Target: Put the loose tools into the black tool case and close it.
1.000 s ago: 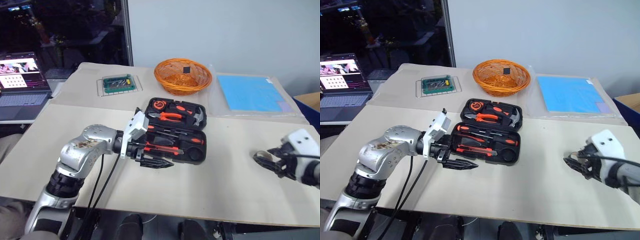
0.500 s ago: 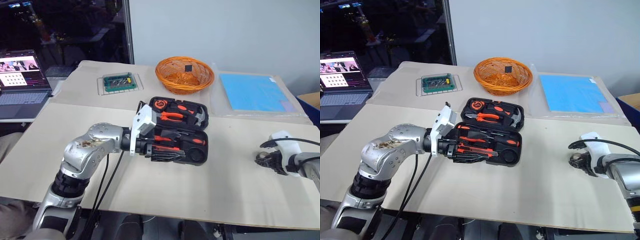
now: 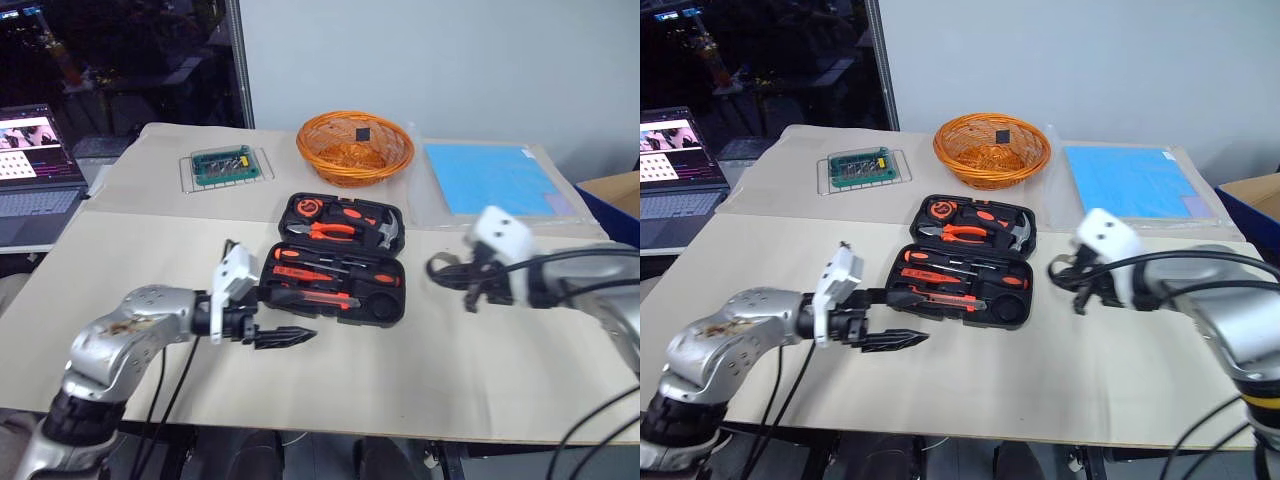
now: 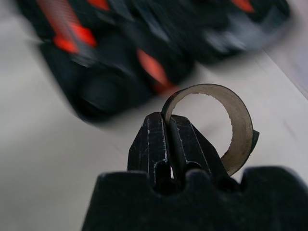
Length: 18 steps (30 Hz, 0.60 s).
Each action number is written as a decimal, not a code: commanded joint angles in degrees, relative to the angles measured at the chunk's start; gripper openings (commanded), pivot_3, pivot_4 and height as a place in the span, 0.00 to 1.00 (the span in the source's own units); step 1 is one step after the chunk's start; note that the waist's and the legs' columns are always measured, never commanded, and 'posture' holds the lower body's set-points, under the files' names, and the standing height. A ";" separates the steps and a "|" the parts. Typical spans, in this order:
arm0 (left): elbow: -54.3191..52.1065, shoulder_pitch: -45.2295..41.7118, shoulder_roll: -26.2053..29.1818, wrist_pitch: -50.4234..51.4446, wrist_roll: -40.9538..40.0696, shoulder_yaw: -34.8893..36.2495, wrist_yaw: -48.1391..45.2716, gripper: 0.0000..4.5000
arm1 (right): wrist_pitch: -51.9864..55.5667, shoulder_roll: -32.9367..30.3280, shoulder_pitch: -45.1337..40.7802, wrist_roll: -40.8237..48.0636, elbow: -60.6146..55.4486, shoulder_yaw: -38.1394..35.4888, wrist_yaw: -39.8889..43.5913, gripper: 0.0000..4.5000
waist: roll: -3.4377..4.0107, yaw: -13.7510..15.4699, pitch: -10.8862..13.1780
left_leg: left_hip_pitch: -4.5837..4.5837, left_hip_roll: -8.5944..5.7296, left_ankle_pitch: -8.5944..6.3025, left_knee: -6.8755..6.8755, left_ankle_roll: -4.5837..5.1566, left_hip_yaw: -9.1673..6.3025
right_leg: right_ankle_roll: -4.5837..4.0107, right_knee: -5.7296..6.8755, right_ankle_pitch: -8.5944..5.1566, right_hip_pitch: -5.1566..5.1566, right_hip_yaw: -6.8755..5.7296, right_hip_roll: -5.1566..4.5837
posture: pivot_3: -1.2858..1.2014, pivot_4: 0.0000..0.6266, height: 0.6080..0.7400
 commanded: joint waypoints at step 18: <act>-1.31 4.06 3.17 -5.02 -1.29 5.99 -0.29 0.88 | -4.38 3.98 -4.47 -12.23 5.63 18.00 7.97 0.37 | -0.17 1.23 0.10 | -0.35 -0.01 0.02 0.00 0.07 0.37 | 0.03 0.15 0.10 -0.31 0.14 -0.08 | 0.52 0.24 1.00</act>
